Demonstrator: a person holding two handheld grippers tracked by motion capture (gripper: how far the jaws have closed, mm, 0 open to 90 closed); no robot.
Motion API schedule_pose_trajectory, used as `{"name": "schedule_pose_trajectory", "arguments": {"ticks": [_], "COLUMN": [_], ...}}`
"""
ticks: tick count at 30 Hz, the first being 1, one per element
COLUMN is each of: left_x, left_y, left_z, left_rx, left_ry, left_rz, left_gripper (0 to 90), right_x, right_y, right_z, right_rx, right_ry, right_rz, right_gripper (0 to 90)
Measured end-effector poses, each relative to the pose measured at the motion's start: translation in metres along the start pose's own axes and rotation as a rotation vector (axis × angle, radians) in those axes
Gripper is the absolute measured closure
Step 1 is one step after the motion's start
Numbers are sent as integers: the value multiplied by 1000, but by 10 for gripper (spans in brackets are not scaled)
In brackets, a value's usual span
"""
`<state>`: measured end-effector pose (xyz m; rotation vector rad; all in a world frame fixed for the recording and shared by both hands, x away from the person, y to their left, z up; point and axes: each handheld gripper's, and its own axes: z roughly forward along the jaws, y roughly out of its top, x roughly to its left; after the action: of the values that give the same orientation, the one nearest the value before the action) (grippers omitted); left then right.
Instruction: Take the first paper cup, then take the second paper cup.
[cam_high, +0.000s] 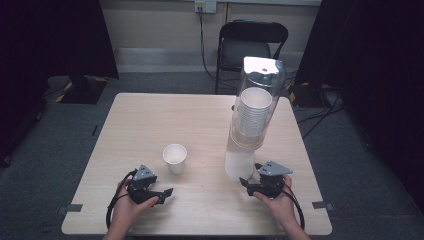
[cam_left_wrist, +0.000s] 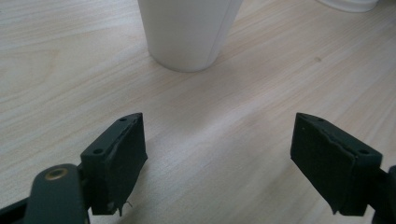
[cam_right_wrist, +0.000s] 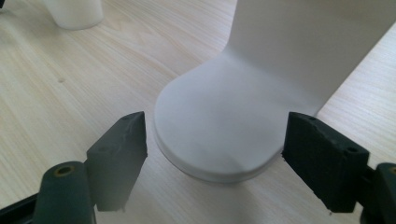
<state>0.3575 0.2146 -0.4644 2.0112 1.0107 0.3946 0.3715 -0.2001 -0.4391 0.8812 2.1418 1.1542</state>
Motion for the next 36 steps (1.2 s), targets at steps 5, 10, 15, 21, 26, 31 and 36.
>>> {"name": "schedule_pose_trajectory", "arguments": {"ticks": [5, 10, 15, 21, 26, 31, 36], "left_x": [0, -5, -5, -5, -5, -5, -5], "left_y": [-5, -8, -8, -8, -8, -8, -8], "left_z": [2, 3, 4, 4, 4, 4, 4], "left_rx": [-16, 11, 8, 4, 12, 12, 13], "left_ry": [0, 18, 15, 15, 15, 15, 14], "left_rz": [46, 155, 153, 149, 159, 159, 159], "left_gripper": [169, 151, 140, 140, 139, 139, 139], "right_x": [-4, -7, -9, -13, -15, -15, -16], "right_y": [6, 10, 15, 25, 38, 51, 54], "right_z": [-2, -3, -3, -4, -3, 4, 11], "right_rx": [-20, -37, -48, -82, -132, -190, -224], "right_ry": [-12, -20, -46, -70, -60, -93, -88], "right_rz": [21, 37, 36, 64, 68, 87, 112], "right_gripper": [213, 206, 189, 179, 178, 187, 202]}}
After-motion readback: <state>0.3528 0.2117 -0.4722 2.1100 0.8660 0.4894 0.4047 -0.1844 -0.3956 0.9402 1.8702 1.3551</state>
